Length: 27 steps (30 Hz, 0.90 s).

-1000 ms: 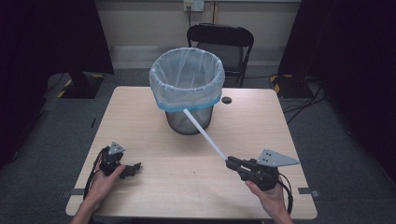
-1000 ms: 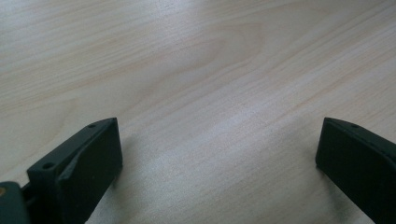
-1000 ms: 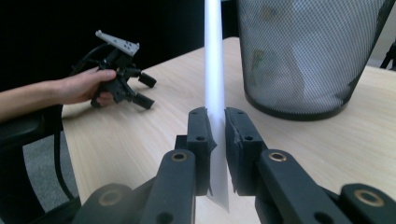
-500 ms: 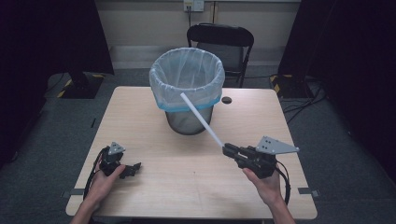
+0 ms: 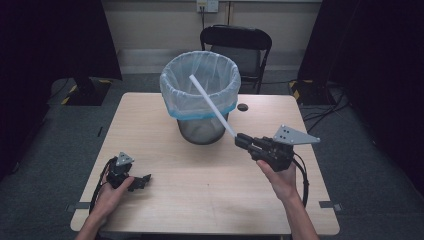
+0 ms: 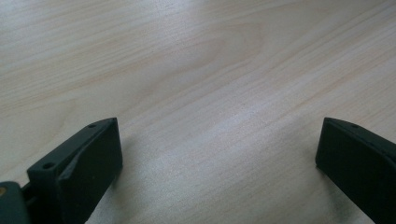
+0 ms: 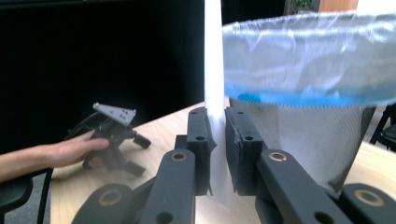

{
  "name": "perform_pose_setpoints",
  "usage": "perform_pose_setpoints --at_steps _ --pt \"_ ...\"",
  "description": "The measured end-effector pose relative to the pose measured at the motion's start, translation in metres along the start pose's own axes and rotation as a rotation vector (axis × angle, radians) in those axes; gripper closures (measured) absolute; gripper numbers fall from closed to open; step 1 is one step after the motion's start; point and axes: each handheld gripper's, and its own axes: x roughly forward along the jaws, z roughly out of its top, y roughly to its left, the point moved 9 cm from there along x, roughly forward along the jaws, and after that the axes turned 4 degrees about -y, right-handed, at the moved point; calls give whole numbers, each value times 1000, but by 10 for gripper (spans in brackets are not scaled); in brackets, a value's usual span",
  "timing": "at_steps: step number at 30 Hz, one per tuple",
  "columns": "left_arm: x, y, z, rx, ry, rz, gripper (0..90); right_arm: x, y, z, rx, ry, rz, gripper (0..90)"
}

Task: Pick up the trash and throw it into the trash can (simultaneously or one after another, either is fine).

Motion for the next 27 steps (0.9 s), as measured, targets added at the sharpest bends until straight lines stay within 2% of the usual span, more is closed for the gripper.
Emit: perform_pose_setpoints --at_steps 11,18,27 --pt "0 0 0 0 0 0 0 24 -7 27 1 -27 20 812" --pt "0 0 0 0 0 0 0 38 -8 49 -24 -43 33 812" --pt "0 0 0 0 0 0 0 58 -17 63 -12 -53 31 812"
